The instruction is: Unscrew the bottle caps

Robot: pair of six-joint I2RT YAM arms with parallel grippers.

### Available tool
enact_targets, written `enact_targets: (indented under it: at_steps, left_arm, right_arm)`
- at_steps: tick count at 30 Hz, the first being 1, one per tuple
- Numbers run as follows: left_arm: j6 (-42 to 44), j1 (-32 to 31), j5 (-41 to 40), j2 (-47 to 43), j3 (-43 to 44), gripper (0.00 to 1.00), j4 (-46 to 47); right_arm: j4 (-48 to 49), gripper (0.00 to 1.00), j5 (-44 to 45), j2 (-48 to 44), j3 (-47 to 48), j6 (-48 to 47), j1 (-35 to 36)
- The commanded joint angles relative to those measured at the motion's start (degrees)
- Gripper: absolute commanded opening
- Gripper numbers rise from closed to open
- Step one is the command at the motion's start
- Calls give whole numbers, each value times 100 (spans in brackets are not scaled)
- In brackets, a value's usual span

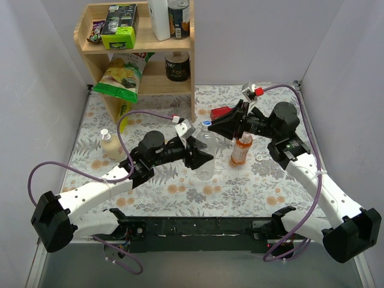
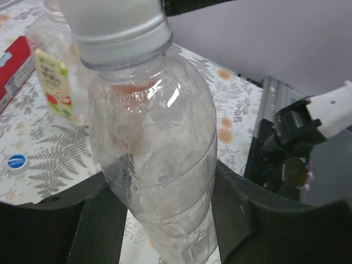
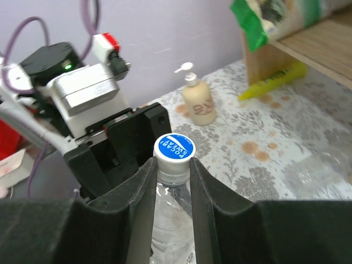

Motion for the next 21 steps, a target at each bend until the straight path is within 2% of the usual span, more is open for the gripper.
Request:
enact_targets:
  at_steps: [1, 5, 9, 13, 15, 17, 18, 19, 21]
  left_arm:
    - [77, -200, 2043, -366, -1, 37, 913]
    - [-3, -192, 2605, -340, 16, 37, 1035]
    - [-99, -200, 2835, -305, 34, 37, 1115]
    - [-29, -200, 2503, -401, -1, 37, 1080]
    - [24, -192, 1969, -472, -1, 37, 966]
    - [120, -200, 1519, -489, 43, 37, 746]
    - [181, -200, 1238, -481, 78, 37, 659]
    - [225, -200, 774, -463, 130, 37, 475]
    - [314, -209, 280, -411, 201, 36, 316]
  right_arm:
    - [1282, 11, -1502, 19, -234, 280, -36]
    - [1793, 10, -2011, 27, -287, 527, -89]
    - [2189, 10, -2215, 63, -366, 738, -229]
    - [2040, 11, -1979, -51, -401, 738, -467]
    - [1690, 13, -1794, -148, -393, 616, -563]
    - [1164, 23, -1171, -315, -244, 344, -564]
    - [604, 27, -925, -385, -200, 151, -573]
    - [390, 39, -436, -507, -112, 97, -555]
    - [-41, 50, 59, -657, -94, 79, -520]
